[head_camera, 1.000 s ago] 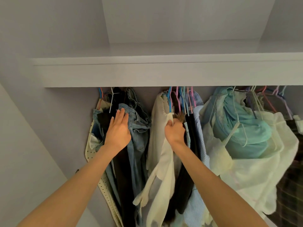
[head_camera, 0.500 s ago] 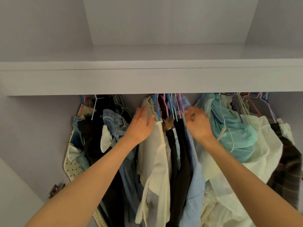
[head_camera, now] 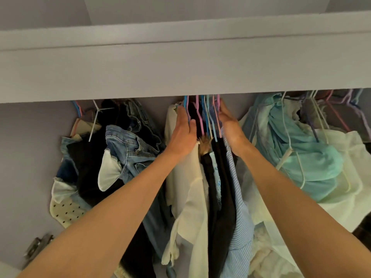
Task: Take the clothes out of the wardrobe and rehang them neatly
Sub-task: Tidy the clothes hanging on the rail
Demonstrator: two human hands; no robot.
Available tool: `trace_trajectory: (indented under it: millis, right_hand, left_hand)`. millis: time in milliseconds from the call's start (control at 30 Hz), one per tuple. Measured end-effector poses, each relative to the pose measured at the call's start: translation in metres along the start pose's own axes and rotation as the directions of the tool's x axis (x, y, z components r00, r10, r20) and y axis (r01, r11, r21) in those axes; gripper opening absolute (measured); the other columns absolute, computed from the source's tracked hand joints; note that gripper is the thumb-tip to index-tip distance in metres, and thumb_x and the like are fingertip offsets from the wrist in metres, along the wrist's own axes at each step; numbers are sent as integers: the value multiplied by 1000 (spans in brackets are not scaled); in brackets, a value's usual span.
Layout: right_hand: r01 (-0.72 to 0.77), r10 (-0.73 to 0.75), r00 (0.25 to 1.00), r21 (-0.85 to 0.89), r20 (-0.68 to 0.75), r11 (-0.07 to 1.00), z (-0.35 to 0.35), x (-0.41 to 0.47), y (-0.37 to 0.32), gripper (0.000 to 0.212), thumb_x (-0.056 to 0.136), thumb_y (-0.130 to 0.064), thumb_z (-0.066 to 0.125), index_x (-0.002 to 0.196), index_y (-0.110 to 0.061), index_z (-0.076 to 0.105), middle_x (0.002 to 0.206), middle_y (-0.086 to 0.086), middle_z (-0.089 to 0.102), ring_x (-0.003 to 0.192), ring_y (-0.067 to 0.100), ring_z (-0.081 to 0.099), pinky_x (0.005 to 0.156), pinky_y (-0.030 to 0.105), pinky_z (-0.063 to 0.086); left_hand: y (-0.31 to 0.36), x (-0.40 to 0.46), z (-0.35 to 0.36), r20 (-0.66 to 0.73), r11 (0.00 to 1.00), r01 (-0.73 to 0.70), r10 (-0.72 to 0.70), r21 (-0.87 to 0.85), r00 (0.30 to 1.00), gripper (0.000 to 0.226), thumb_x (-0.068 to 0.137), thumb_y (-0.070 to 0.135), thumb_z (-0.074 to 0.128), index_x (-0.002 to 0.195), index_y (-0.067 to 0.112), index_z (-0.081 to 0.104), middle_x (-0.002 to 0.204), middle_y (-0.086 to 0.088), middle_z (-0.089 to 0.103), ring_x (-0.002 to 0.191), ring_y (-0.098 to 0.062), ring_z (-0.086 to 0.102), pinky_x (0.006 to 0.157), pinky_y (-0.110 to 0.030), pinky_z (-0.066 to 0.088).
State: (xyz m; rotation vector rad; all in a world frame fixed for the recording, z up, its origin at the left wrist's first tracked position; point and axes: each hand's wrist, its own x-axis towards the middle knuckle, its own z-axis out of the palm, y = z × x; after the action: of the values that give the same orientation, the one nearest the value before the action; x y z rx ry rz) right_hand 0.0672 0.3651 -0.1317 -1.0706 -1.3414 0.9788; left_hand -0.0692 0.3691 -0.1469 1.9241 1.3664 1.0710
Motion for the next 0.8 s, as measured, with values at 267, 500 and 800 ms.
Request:
trace_trajectory:
  millis: [267,500,800]
  right_hand:
    - [7,-24,997,209,78,978,13,7,9,34,96,-14,37,123,-33,47,118,-5,60,109,11,58,98,27,45]
    - [12,-13,998,16,66,1000,10,10,9,40,100,-16,33,137,-27,40,127,-7,55,117,9,54,103,29,41]
    - [164,-252,966,-888,56,430,25,-39,8,50,99,-17,29,145,1,20,153,18,19,143,27,14,116,39,2]
  left_hand:
    - [-1,6,8,102,995,-57,65,-79,993,54,102,29,21,149,20,-3,157,4,-2,142,-7,3,115,-24,4]
    - [0,4,1,159,989,-48,70,-136,985,52,103,29,20,148,23,-6,156,5,-2,142,-7,2,117,-28,4]
    - [-2,-22,-29,141,877,-217,172,429,975,52,101,26,25,148,11,10,156,-7,11,144,-19,5,116,-35,3]
